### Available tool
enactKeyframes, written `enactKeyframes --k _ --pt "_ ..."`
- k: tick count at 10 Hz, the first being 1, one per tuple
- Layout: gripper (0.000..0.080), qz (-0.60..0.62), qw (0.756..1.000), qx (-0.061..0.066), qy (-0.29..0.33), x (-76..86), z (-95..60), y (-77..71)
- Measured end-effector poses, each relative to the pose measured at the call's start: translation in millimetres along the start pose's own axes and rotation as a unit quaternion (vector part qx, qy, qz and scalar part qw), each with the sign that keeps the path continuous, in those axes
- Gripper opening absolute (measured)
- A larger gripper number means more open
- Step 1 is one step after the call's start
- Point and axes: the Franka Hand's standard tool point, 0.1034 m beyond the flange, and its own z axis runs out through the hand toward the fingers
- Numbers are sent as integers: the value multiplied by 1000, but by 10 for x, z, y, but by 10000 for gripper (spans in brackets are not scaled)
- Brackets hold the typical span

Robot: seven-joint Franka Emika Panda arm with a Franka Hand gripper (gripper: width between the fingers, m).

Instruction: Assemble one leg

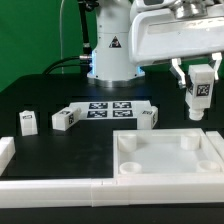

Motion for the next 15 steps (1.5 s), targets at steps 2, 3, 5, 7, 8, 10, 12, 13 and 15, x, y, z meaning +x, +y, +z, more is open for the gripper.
enactKeyframes --k 2,3,5,7,8,10,12,13,15 --pt "291 0 999 3 -37 -43 53 -12" --pt "291 -17 999 3 -37 3 128 15" --pt "291 -26 999 4 -34 221 306 42" --pt "291 -37 999 4 -30 315 388 76" --pt "291 -37 999 4 -30 308 396 72" --pt "291 -37 999 4 -31 297 400 75" --pt "291 -35 999 6 -40 338 494 64" --pt "291 -36 999 8 -35 461 582 61" --pt "291 -37 999 8 -32 532 677 81"
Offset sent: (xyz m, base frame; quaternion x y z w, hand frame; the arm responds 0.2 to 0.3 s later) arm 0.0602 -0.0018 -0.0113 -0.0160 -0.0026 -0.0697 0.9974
